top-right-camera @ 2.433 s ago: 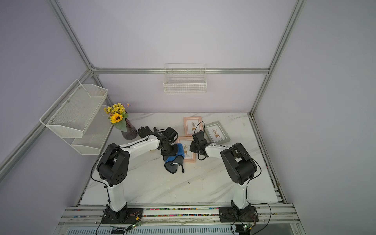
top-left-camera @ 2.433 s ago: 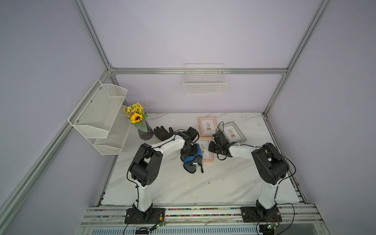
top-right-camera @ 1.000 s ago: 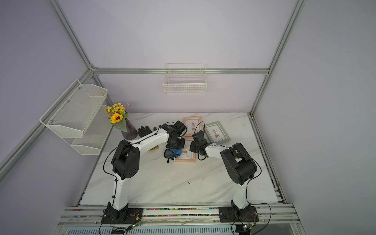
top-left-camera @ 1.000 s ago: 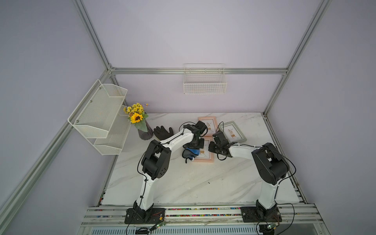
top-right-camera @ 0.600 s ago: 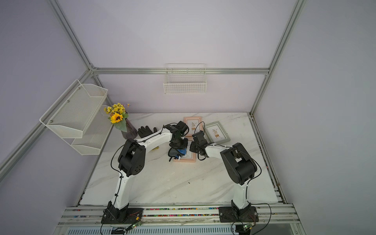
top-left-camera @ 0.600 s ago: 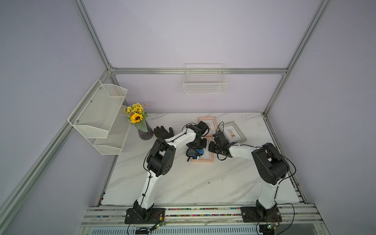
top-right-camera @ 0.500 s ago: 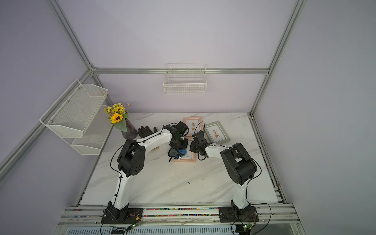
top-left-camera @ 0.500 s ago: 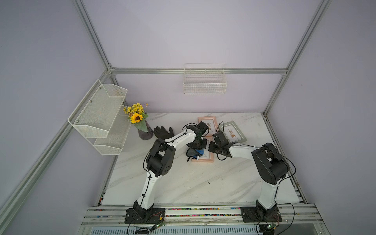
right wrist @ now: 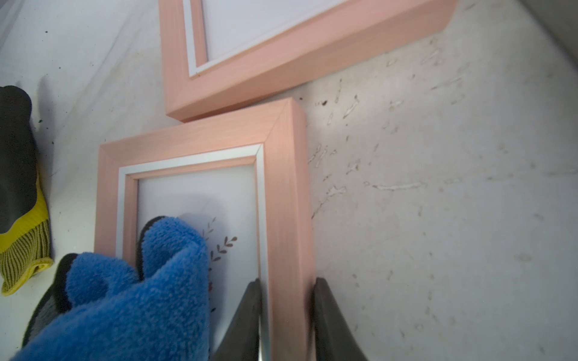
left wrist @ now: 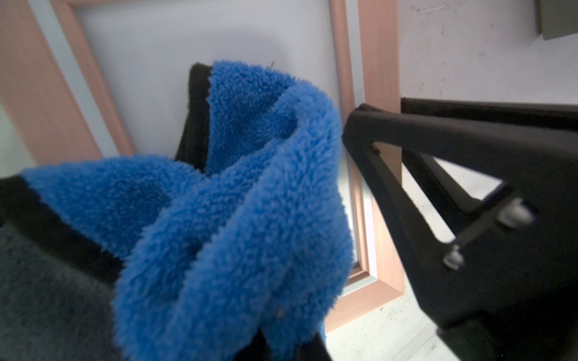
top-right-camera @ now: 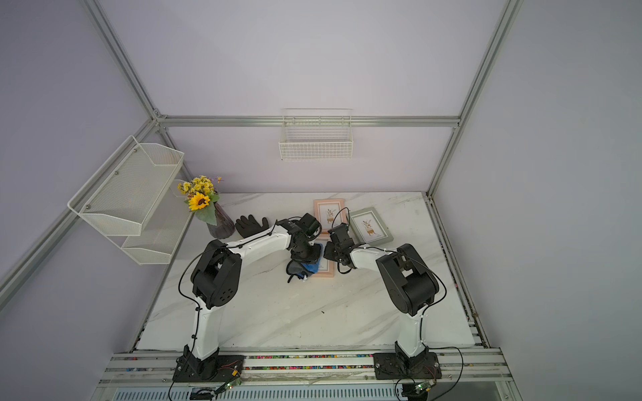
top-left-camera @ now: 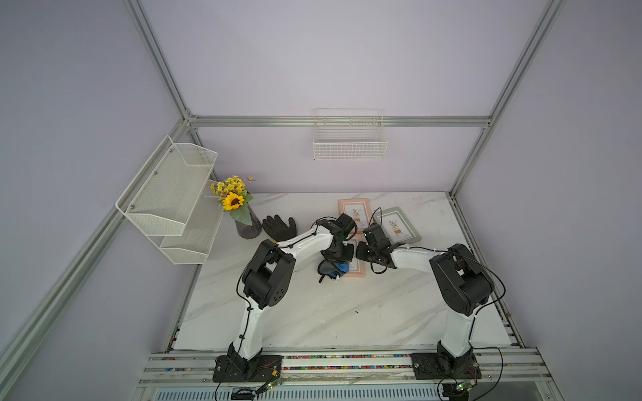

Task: Wipe the picture frame with a cloth
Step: Wipe the dirt from the picture frame.

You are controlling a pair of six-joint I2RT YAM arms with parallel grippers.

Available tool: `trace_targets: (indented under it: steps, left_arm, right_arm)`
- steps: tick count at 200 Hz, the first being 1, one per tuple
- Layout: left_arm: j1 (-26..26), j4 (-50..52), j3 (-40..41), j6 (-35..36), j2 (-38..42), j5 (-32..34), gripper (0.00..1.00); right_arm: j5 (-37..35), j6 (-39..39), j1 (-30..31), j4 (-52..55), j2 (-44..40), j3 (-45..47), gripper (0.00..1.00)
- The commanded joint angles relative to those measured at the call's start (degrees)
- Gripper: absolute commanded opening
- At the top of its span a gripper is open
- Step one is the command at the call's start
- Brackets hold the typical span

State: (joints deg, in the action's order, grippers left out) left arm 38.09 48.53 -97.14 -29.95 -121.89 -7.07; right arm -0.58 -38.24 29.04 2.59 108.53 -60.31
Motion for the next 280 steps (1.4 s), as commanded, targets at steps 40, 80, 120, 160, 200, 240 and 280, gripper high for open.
trace_targets:
  steps: [40,80,120,160,200,240,280]
  left_arm:
    - [-4.19,7.19,-10.2,0.54,-6.07,13.89,0.0]
    - [-2.21,6.4,-6.32,2.19,-4.28,9.6,0.0]
    - [2.55,2.08,0.53,-0.18,-0.68,-0.72,0.0]
    - [3.94,0.62,2.94,-1.76,1.68,-1.31,0.0]
    - [-1.39,2.67,5.83,-0.6,4.31,5.34,0.0]
    - [-5.04,7.25,8.65,0.83,6.79,12.82,0.0]
    - [-2.15,5.8,8.05,0.65,5.63,6.95,0.0]
  right_arm:
    - [0.48,-0.58,0.52,5.51,1.35,3.06,0.21]
    - [0.58,-0.61,0.5,5.32,1.9,2.96,0.21]
    - [0.47,-0.56,0.49,5.77,1.97,2.42,0.21]
    - [0.48,-0.61,0.5,5.93,2.2,2.19,0.21]
    - [0.35,-0.61,0.54,6.03,2.01,2.45,0.21]
    - [0.2,-0.63,0.54,5.85,1.95,2.73,0.21]
    - [0.27,-0.69,0.5,5.79,2.64,2.24,0.21]
